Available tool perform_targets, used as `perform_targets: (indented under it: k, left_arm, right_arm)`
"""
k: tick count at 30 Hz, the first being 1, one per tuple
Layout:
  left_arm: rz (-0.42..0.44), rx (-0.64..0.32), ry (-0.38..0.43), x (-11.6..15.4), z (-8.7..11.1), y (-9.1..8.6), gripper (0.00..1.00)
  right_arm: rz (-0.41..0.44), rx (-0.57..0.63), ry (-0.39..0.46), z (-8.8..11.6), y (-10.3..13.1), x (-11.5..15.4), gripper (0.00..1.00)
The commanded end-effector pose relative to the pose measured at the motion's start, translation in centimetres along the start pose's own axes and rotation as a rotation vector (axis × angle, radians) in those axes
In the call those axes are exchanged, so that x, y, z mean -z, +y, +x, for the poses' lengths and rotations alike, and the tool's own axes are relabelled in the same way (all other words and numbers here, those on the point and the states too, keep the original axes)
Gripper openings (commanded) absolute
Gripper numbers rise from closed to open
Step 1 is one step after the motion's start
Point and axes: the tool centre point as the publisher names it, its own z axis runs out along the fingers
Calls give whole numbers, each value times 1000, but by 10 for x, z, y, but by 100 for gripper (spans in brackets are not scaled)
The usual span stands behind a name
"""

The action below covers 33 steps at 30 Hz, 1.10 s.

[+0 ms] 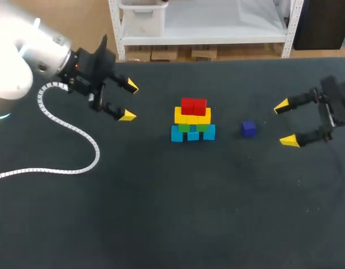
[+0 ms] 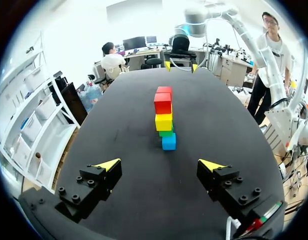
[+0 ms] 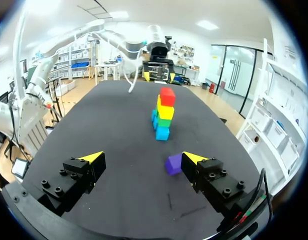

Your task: Place the blue cubes, place green cubes on the blue cubes, place the yellow cubes on the green cubes, then place the red cubes on the yellow cubes, and place purple cube on the red cubes.

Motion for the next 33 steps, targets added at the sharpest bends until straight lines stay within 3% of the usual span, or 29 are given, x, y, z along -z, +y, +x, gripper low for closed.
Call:
perform_targets:
  k: [1, 6, 13, 21, 33]
  left_arm:
    - [2, -2, -4, 1, 2, 1, 100]
    - [2, -2, -4, 1, 2, 1, 100]
    - [2, -2, -4, 1, 2, 1, 100]
    - [2, -2, -4, 1, 2, 1, 100]
    - [2, -2, -4, 1, 2, 1, 100]
  right_arm:
    - [-10, -7, -8, 4, -15, -20, 100]
    - [-74, 7, -37, 7, -26, -39, 100]
    - [-178, 104, -13, 20, -49, -53, 100]
    - [-177, 125, 18, 26, -64, -61, 100]
    - [-173, 93, 25, 38, -54, -75, 100]
